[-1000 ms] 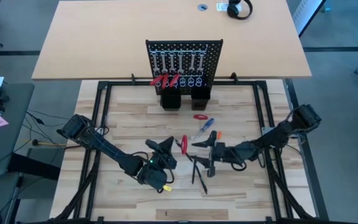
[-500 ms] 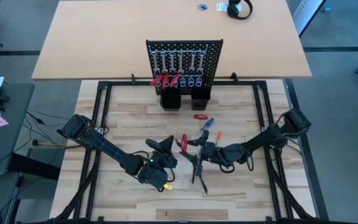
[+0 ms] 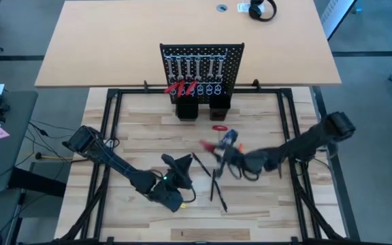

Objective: Hang tools onto peg board
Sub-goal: Hang the allen wrench on the peg board

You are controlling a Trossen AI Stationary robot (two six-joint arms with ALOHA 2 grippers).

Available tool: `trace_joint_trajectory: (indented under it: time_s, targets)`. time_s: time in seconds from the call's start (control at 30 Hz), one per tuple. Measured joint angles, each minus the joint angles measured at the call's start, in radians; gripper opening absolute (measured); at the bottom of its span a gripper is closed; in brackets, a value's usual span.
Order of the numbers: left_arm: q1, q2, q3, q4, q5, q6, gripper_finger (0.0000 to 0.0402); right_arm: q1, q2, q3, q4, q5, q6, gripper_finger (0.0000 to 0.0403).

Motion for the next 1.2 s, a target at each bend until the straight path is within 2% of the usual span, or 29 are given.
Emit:
trace_joint_trajectory:
  time_s: [0.1,0.23,0.33,0.43,0.53,0.63,0.87,1.2]
  targets:
    - [-0.023,0.0,0.0,-0.171,0.0,-0.194,0.0106,-0.052,-0.112,0.03,-0.162,0.025,-0.027,0.0053]
    - [-0.053,0.0,0.0,-0.436,0.029,-0.551,0.0142,-0.176,-0.211,0.15,-0.492,-0.006,-0.034,0.0053]
    - [-0.067,0.0,-0.003,-0.594,0.139,-0.825,0.0153,-0.299,-0.229,0.278,-0.671,-0.114,-0.066,0.0053]
    - [-0.074,0.0,-0.03,-0.631,0.2,-0.987,0.0154,-0.423,-0.196,0.415,-0.797,-0.247,-0.105,0.0053]
    - [-0.094,0.0,-0.07,-0.6,0.199,-1.037,0.0153,-0.534,-0.126,0.535,-0.905,-0.379,-0.143,0.0053]
    - [-0.107,0.0,-0.092,-0.581,0.197,-1.038,0.0151,-0.615,-0.052,0.632,-1.015,-0.448,-0.16,0.0053]
    - [-0.115,0.0,-0.1,-0.565,0.193,-1.032,0.0151,-0.687,0.074,0.74,-1.136,-0.481,-0.206,0.0053]
    - [-0.114,0.0,-0.1,-0.549,0.188,-1.029,0.015,-0.693,0.101,0.775,-1.233,-0.501,-0.215,0.0053]
